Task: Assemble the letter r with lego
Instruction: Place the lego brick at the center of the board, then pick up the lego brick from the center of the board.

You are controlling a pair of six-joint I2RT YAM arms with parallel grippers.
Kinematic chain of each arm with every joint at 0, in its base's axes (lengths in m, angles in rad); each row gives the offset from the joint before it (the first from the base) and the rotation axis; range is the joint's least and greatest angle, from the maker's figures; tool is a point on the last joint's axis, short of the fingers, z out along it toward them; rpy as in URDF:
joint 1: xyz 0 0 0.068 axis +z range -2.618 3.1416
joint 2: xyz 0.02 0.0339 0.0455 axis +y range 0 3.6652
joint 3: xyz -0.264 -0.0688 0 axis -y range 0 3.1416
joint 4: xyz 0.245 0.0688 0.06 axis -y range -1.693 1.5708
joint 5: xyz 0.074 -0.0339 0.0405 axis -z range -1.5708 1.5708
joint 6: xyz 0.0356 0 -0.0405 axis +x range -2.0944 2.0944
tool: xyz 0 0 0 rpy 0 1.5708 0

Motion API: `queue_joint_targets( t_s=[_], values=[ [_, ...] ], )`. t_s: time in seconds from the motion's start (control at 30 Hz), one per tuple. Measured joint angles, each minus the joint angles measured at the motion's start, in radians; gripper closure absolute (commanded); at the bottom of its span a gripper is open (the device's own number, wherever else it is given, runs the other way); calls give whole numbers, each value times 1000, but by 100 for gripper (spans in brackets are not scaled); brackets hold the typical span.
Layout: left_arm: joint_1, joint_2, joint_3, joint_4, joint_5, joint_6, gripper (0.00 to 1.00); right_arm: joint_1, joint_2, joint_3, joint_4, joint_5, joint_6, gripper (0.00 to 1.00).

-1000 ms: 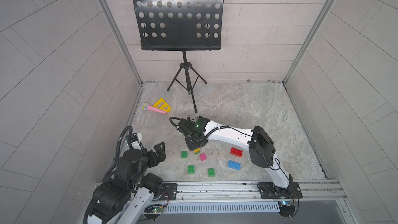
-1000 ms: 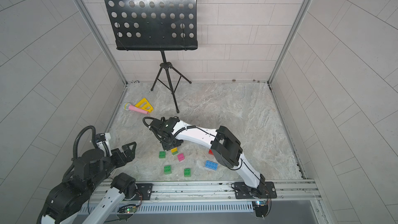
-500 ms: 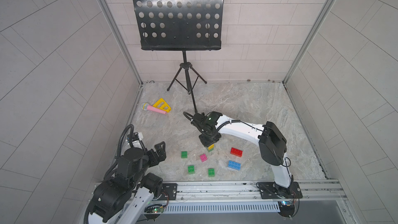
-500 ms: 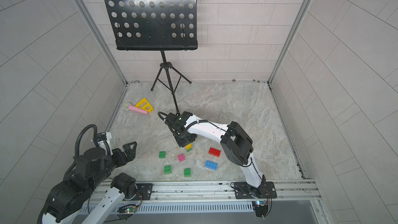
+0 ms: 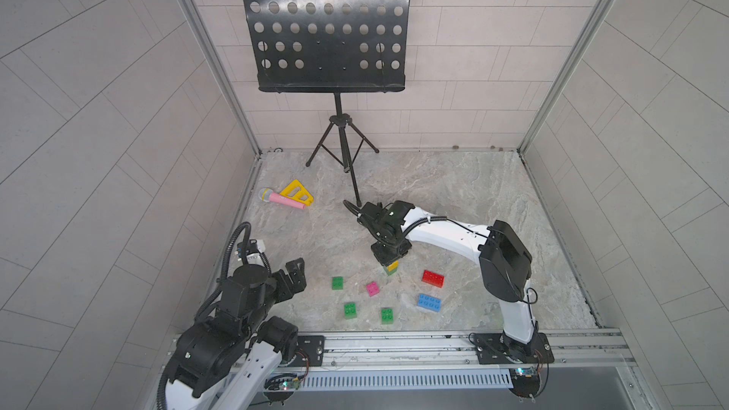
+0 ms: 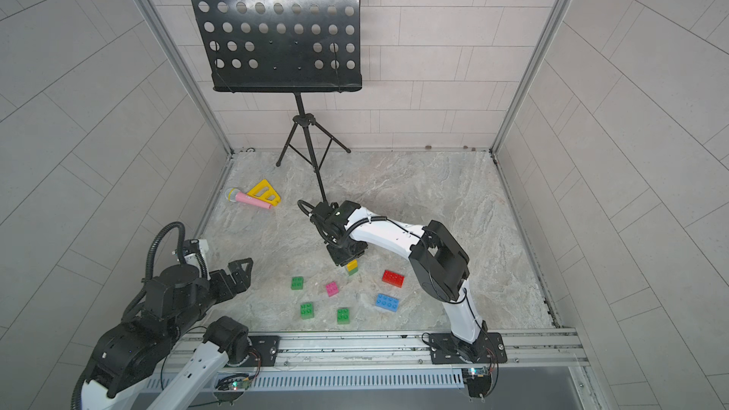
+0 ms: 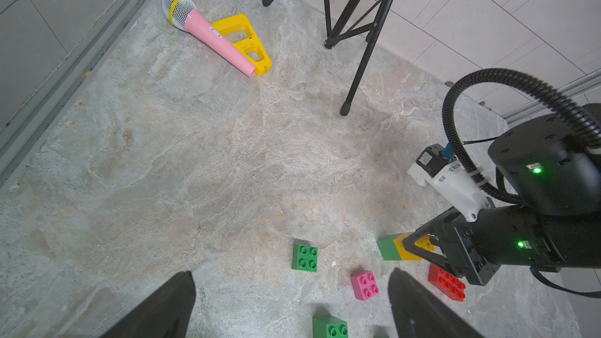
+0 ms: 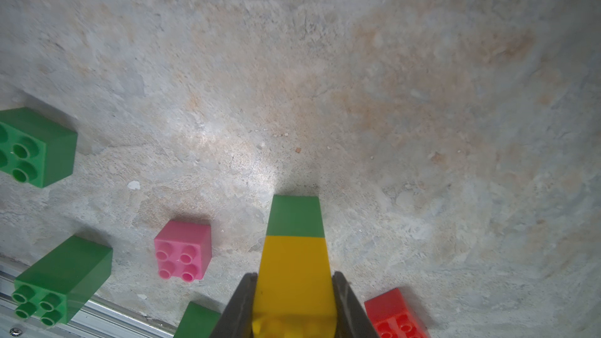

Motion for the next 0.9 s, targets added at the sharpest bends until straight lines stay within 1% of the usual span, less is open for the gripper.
queue_joint_targets(
  t_s=[0.03,0.2,0.23,0.33,0.53,0.73,0.9],
  values=[
    [0,0,0,0,-2,0,0,0,-6,-6,6,0,2,65],
    [0,0,0,0,-10,-1,0,-10,-32,-38,19,26,26,55],
    [0,0,0,0,-11,-1,0,-16,-28,-49,10,32,31,51],
    [0,0,0,0,-11,-1,0,-33,-11,-66,-20,50,41,46],
    [0,2,0,0,-11,0,0,-54,-25,-38,-43,56,52,42],
    [0,2,0,0,-10,0,0,-65,-88,-36,-69,79,65,37],
    [0,6,0,0,-10,0,0,-67,-156,-34,-121,122,111,39]
  ],
)
